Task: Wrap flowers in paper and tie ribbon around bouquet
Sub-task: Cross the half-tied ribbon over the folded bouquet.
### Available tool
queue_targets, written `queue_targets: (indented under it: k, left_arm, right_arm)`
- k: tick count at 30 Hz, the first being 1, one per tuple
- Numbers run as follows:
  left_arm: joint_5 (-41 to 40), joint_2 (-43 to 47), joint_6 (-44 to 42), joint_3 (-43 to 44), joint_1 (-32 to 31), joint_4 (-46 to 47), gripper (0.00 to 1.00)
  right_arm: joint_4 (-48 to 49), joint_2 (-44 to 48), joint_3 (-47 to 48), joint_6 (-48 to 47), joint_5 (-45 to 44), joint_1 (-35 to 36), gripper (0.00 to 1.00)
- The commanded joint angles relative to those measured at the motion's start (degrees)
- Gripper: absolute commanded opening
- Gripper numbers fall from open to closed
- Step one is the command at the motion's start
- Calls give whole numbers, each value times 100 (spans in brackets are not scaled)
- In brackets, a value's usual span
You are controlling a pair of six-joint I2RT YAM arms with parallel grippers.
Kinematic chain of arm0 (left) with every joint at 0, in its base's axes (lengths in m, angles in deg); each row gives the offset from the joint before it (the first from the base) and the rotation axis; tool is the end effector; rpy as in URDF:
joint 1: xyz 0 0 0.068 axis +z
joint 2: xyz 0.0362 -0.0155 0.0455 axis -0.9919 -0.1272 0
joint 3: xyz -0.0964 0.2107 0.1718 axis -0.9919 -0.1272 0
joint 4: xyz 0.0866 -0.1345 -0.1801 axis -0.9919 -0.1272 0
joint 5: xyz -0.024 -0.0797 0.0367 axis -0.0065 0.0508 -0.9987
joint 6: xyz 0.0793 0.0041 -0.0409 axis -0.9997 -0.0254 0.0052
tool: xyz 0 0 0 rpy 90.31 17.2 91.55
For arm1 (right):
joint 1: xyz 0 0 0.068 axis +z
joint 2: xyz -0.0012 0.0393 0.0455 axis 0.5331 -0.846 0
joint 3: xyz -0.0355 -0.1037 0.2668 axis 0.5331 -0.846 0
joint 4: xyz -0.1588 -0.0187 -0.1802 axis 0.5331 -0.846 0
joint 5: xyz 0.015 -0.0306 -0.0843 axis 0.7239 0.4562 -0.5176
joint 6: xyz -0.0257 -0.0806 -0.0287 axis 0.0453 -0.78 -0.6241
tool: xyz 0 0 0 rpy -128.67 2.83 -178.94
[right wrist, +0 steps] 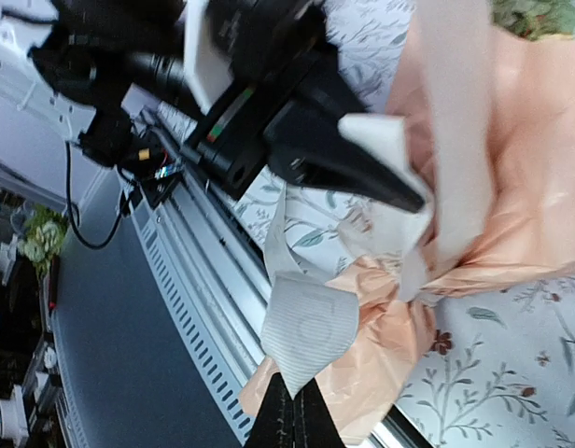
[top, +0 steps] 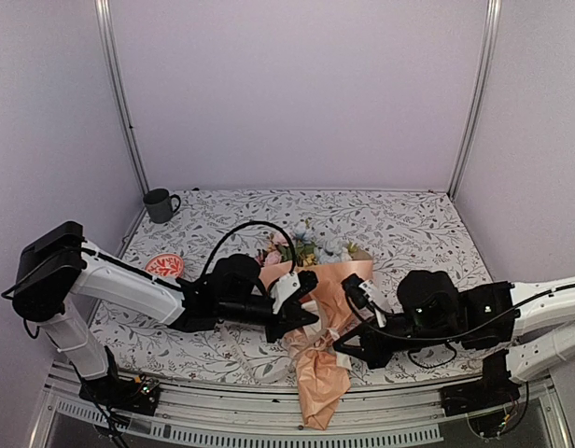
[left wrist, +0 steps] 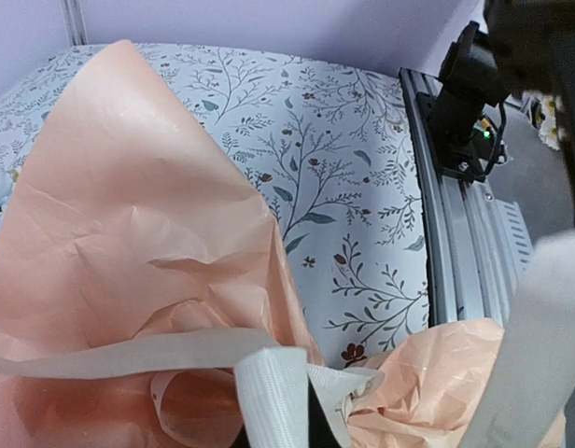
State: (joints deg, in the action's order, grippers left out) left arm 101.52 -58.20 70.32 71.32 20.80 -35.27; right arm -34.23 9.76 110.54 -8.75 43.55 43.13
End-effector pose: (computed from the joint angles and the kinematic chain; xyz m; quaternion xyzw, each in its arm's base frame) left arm 0.1518 -0.3347 0.1859 0.4959 0.6756 -0.3836 0.3880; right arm 0.0614 0.2369 0.2400 -0.2976 0.8360 0.3831 0.2563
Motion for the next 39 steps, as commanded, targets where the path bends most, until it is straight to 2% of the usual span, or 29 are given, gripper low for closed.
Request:
queue_targets:
  k: [1,4,7,9,15,18,20,23,25,27,29,32,35,37,39]
  left_arm:
    - [-45,224,-112,47,53,-74,0]
    - [-35,270,-169,61,47,-98,0]
    - [-53,337,-203,61,50,-113,0]
    - [-116,371,-232,53,53,-132,0]
    - [-210,474,-292,11,52,-220,0]
    - [-275,505,-325,-17,54,-246,0]
    - [-314,528,-339,-33,46,-257,0]
    - [-418,533,-354,-66,45,-258,0]
    - [-486,528,-382,-79,47,-284,0]
    - [-538,539,-401,-88,50,-292,0]
    - [-608,554,-397,-97,56,-291,0]
    - [-696,591,-361,-97,56,-289,0]
    - [-648,635,-371,-97,49,-311,0]
    - [-624,654,-384,-88,39,-343,0]
    - [-587,700,-404,-112,21,-352,0]
  right_arm:
    - [-1923,1228,339,229,-776,-1259,0]
    - [-2982,2106,1001,-80,-997,-2744,0]
    - [-3667,2174,2249,-760,-1765,-3762,0]
    - [-3984,1851,3192,-1139,-2537,-4002,0]
    - [-4468,761,5690,-1809,-4855,-4036,0]
    - [-4044,661,6460,-2187,-5432,-4035,0]
    - [-3606,788,6567,-2574,-5959,-4037,0]
    - [-2582,1141,6519,-3250,-6285,-4022,0]
    - [-1729,1174,6304,-3961,-6560,-3993,0]
    - [-1111,905,6061,-5101,-6856,-3993,0]
    - [-989,489,5931,-6081,-6792,-4020,0]
    - [-1047,-135,5864,-6419,-6342,-4671,0]
    - [-1762,-640,6293,-5686,-5405,-6007,0]
    - [-2089,-956,6691,-5118,-4806,-6641,0]
    - [-2829,-1502,7419,-4447,-3755,-7264,0]
